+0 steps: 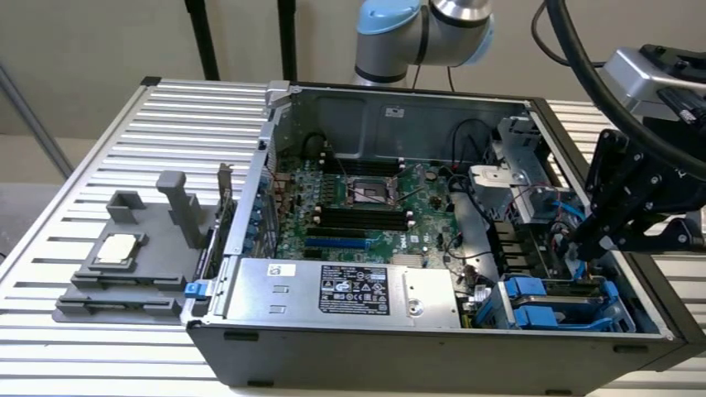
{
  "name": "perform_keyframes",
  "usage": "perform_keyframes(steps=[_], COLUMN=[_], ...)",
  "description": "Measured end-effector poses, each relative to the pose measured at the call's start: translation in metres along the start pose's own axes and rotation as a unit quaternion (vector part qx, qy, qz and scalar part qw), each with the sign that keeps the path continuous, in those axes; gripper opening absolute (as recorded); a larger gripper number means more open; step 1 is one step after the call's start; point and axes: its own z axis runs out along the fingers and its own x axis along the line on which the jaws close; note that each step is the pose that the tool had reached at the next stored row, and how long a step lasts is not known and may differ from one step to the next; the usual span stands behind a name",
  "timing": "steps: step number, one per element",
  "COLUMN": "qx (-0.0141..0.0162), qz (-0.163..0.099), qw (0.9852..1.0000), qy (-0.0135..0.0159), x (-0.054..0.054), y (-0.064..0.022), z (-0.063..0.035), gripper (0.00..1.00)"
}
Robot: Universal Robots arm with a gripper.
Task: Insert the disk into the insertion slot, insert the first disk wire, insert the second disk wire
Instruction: 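Insert the second disk wire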
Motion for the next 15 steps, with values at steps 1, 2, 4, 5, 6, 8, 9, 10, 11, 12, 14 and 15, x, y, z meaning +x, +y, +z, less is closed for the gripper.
perform_keyframes(steps=[1,2,4,5,6,8,9,10,11,12,14,15], qx=[0.0,0.0001,0.0002,0.0002,0.0003,0.0004,0.0005,0.0005,0.0005,0.0005,0.0005,0.0005], qz=[0.0,0.0,0.0,0.0,0.0,0.001,0.001,0.001,0.001,0.001,0.001,0.001], qw=[1.0,1.0,1.0,1.0,1.0,1.0,1.0,1.0,0.9999,0.9999,0.9999,0.9999], qy=[0.0008,0.0015,0.0031,0.0039,0.0049,0.0075,0.0088,0.0097,0.0102,0.0104,0.0106,0.0108], x=[-0.0016,-0.0039,-0.0065,-0.0066,-0.0067,-0.0067,-0.0067,-0.0068,-0.0068,-0.0068,-0.0069,-0.0069], y=[0.0,0.0002,0.0002,0.0,-0.0003,-0.0006,-0.0007,-0.001,-0.0012,-0.0013,-0.0015,-0.0016], z=[0.0002,0.0004,0.0009,0.0013,0.0016,0.0025,0.003,0.0035,0.0042,0.005,0.0064,0.0069], gripper=[0.25,0.25,0.25,0.25,0.25,0.25,0.25,0.25,0.25,0.25,0.25,0.25])
